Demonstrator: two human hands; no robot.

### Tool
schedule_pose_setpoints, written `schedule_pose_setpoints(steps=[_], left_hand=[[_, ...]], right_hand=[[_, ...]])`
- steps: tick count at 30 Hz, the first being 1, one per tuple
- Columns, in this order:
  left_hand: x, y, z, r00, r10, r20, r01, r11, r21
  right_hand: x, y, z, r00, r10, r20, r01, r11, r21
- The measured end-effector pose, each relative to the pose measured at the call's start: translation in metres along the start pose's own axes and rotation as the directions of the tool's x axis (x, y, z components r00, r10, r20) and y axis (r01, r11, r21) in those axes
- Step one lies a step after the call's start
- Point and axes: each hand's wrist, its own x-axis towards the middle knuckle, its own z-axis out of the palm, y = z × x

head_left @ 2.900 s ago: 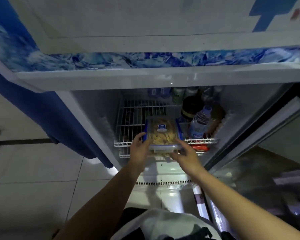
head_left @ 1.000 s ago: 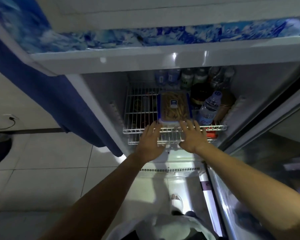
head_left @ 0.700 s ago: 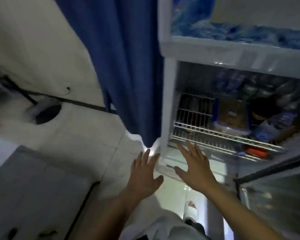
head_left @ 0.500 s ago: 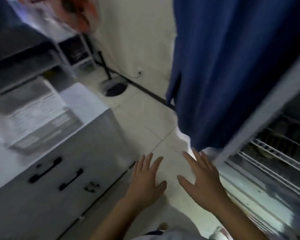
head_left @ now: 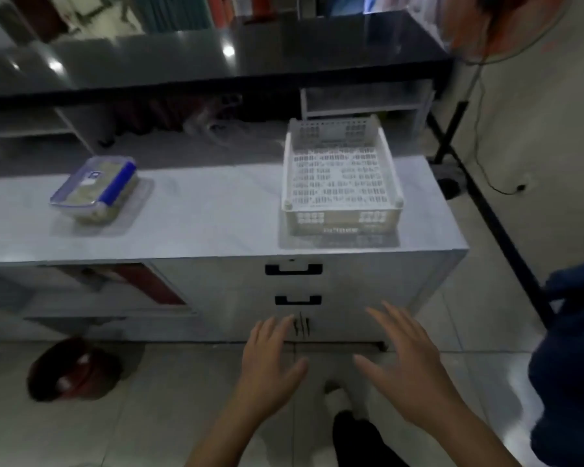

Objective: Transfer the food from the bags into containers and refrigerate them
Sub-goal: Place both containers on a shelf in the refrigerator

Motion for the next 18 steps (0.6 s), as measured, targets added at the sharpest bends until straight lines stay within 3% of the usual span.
schedule_pose_setpoints(steps=[8,18], left_hand=[[0.034,-0.032,-0.064,0.952,-0.259,-0.165,0.254,0.966,-0.055],[0.076,-0.101,-0.130,0.865,-0.407,-0.294,0.391,0.913,-0.114]], right_hand=[[0.123,-0.073,0.009,0.949,-0.266,0.172,0.273,0.962,-0.016],[0.230,-0.162,0.061,0.797,-0.450,0.404,0.533,0.838,-0.118]])
